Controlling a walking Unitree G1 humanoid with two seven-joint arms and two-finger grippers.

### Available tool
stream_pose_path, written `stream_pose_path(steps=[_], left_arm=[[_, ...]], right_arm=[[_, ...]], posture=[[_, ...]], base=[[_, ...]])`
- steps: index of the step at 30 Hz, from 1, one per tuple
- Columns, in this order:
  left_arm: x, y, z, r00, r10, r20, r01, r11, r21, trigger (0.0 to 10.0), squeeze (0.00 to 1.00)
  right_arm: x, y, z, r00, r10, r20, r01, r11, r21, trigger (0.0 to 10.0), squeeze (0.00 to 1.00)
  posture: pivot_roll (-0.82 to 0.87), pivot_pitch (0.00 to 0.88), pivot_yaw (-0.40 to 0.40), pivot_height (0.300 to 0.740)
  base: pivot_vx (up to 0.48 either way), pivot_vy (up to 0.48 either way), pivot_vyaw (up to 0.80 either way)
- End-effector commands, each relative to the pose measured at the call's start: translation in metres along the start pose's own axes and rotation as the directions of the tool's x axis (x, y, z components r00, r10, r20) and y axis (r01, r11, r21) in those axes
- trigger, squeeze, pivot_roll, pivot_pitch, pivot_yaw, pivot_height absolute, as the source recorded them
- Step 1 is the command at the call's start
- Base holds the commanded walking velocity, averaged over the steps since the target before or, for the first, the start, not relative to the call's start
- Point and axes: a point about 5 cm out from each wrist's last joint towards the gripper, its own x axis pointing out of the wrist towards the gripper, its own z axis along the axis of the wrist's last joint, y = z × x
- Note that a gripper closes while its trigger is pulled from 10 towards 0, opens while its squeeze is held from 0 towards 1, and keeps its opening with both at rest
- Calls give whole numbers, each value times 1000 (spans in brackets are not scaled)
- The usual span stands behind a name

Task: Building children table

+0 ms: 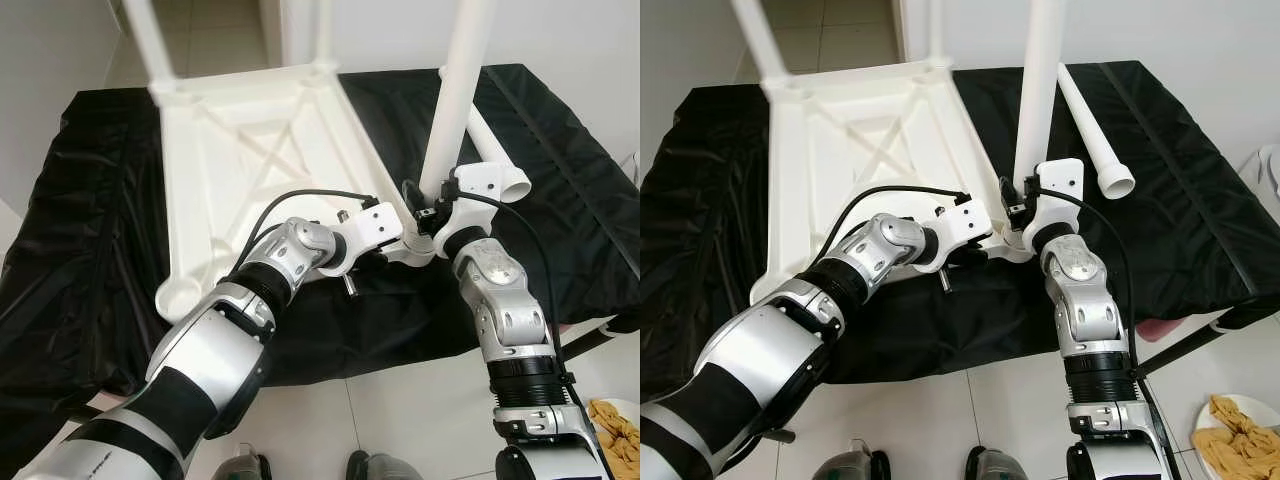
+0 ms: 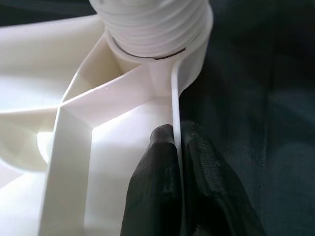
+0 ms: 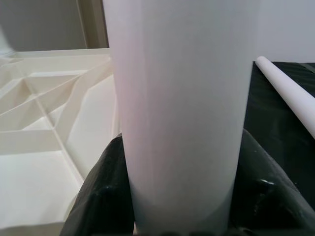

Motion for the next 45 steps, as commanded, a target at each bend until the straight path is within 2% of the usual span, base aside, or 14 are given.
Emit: stream_pose_path(steps=[1,9,15,20,26,35,45], left_arm=[[3,-10,-19,997,-43,-69,42,999,-19,10000,0],[3,-10,-21,996,-41,-77,40,999,-12,10000,0],[2,-9,-19,997,-39,-64,40,999,4,10000,0],[2,-9,-18,997,-45,-59,46,999,8,10000,0],[1,-8,-18,997,-43,-59,43,999,13,10000,0],[1,-8,-17,997,-48,-56,49,999,22,10000,0],[1,-7,-15,998,-48,-51,49,998,29,10000,0]], right_arm=[[-2,0,-17,997,2,-73,0,1000,25,10000,0],[-5,-3,-14,1000,9,-28,-8,1000,26,10000,0],[-20,-8,-23,1000,-4,30,1,997,80,10000,0],[-25,-8,-27,999,2,38,-4,998,59,10000,0],[-27,1,-22,994,78,80,-79,997,15,10000,0],[-19,-9,-38,1000,6,-29,-4,997,76,10000,0],[-14,-9,-49,993,8,-115,4,995,103,10000,0]], posture=[[1,75,35,740],[6,77,27,740],[7,76,24,740],[5,75,25,740],[3,70,28,740],[6,65,28,740],[9,57,27,740]], base=[[0,0,0],[0,0,0],[0,0,0],[0,0,0],[0,0,0],[0,0,0],[0,0,0]])
